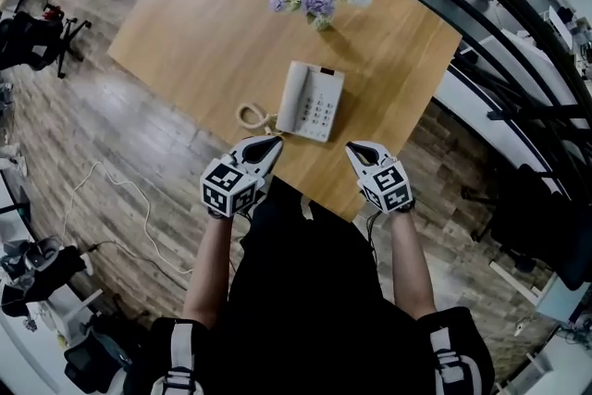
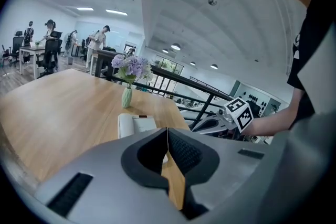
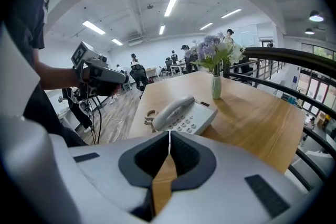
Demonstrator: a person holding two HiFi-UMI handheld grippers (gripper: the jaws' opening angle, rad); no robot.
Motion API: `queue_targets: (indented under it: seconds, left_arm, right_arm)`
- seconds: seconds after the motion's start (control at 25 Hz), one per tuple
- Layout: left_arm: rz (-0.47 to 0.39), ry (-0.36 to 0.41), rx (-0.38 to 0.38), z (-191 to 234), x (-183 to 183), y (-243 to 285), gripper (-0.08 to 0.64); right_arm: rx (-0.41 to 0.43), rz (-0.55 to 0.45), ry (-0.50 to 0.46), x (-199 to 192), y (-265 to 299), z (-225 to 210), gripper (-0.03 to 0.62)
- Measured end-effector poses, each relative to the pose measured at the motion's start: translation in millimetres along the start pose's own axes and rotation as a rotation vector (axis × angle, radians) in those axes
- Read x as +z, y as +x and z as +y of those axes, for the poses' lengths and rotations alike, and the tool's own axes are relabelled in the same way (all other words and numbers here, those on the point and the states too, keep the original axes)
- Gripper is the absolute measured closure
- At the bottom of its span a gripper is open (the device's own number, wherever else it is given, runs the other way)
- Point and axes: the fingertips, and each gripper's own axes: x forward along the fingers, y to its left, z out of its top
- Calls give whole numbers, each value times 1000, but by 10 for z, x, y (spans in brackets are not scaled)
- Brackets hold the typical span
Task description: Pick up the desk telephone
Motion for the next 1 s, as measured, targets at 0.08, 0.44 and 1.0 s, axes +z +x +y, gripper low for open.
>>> queue_targets:
  seconds: [0.08, 0.44, 1.0]
  left_arm:
    - [5, -1, -5, 79, 24, 44, 538]
    - [37, -34, -35, 396, 29, 266, 538]
    - [138, -179, -120, 777, -141, 707, 451]
  right_arm:
    - [0, 8, 9, 3, 67, -20, 568]
    - [10, 30, 73, 38, 327, -109, 566]
    - [6, 59, 160, 61, 672, -325, 566]
